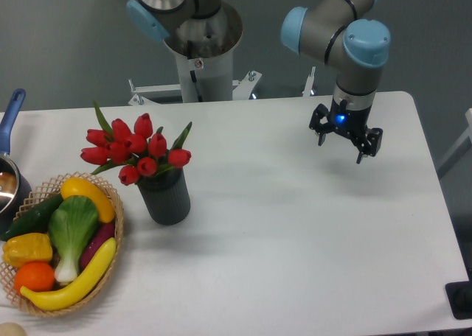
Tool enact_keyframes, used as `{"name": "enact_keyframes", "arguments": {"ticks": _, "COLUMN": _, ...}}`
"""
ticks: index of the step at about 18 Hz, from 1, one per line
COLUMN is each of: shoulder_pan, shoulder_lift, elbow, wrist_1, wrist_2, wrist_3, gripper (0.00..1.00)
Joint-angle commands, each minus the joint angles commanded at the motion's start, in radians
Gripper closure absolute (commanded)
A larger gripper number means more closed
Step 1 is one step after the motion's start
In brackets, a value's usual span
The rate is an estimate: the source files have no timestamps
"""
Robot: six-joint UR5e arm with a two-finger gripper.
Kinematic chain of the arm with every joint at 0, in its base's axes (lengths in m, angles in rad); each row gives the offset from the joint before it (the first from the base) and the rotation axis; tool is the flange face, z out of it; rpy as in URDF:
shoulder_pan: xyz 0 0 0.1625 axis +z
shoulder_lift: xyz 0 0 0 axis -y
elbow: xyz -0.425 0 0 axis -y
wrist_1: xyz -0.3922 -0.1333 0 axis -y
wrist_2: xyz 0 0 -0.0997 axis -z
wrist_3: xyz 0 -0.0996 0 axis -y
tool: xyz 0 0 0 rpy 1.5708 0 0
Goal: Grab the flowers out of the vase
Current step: 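Move the open gripper toward the red tulips in the black vase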
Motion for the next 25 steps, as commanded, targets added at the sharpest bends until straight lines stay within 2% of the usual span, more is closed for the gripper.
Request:
{"name": "enact_keyframes", "arguments": {"ticks": 6, "shoulder_pan": 0.003, "shoulder_lift": 0.0, "elbow": -0.003, "wrist_1": 0.006, "wrist_2": -0.044, "wrist_3": -0.003, "gripper": 0.0}}
{"name": "enact_keyframes", "arguments": {"ticks": 14, "shoulder_pan": 0.011, "shoulder_lift": 0.054, "elbow": -0.075, "wrist_1": 0.008, "wrist_2": -0.352, "wrist_3": -0.006, "gripper": 0.0}}
{"name": "enact_keyframes", "arguments": {"ticks": 21, "shoulder_pan": 0.0, "shoulder_lift": 0.101, "elbow": -0.143, "wrist_1": 0.006, "wrist_2": -0.802, "wrist_3": -0.003, "gripper": 0.0}}
{"name": "enact_keyframes", "arguments": {"ticks": 25, "shoulder_pan": -0.05, "shoulder_lift": 0.172, "elbow": -0.193, "wrist_1": 0.005, "wrist_2": -0.893, "wrist_3": -0.012, "gripper": 0.0}}
